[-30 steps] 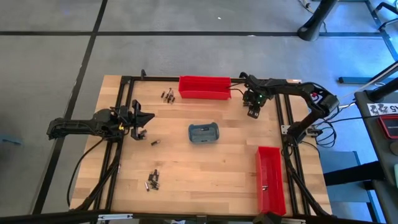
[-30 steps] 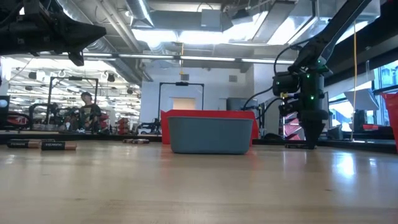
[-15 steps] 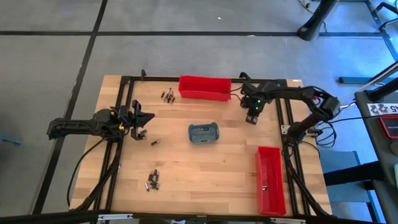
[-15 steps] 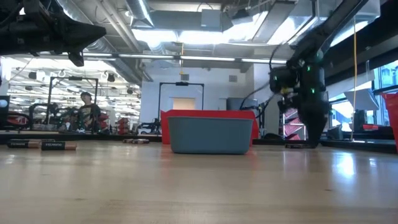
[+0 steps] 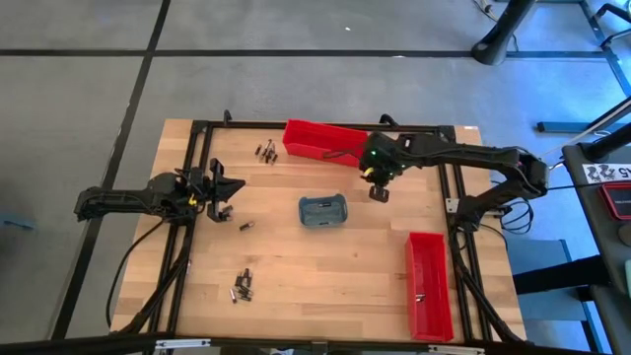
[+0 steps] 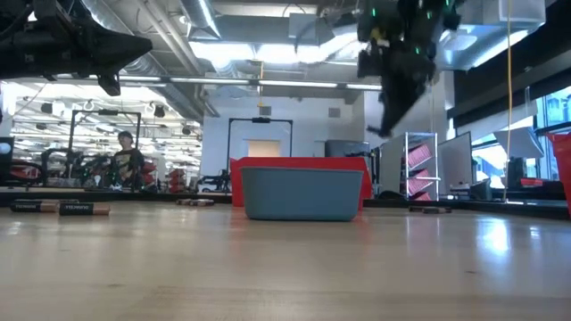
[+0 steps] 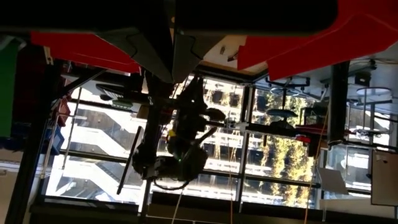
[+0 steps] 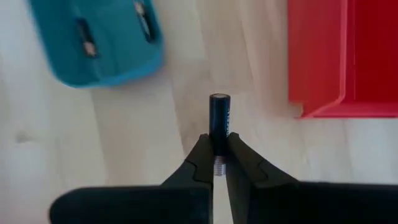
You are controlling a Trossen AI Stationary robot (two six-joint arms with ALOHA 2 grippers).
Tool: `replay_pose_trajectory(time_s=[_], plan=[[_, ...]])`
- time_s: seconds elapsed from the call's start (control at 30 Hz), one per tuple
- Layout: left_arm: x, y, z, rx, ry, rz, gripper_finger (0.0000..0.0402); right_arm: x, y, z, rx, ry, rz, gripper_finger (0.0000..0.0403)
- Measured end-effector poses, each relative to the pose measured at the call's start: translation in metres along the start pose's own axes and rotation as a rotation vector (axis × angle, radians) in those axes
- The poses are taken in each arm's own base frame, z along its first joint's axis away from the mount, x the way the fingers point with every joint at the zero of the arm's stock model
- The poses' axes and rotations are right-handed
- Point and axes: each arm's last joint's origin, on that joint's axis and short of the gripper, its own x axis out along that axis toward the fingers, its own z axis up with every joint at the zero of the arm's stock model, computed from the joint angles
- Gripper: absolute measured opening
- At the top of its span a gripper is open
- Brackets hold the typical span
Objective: Sort batteries
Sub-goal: Put the black battery into the blue bin
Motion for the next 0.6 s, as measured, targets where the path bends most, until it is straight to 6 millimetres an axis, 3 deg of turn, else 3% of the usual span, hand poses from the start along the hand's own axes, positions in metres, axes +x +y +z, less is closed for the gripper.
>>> replay_pose_trajectory(time_s=[0.13,0.23,0.37,0.6], plan=[[0.000,0.000,0.000,0.000,0.000,0.000,0.0001,-0.018,0.015,0.022,-0.044,-0.120,0.046,0.0013],[0.000,0.000,0.000,0.007,0.000,0.000,0.0001,-0.014,0.026,0.041,-0.093,-0.250,0.141,0.0013],[0.000,0.000,0.000,0.012,-0.001,0.000,0.0001,0.022,0.037,0.061,-0.154,-0.307,0.261,0.0013],[0.000,0.000,0.000,-0.028,0.000,0.000,0.0001,0.096,0.054,0.069,-0.233,-0.162,0.318,0.0013]])
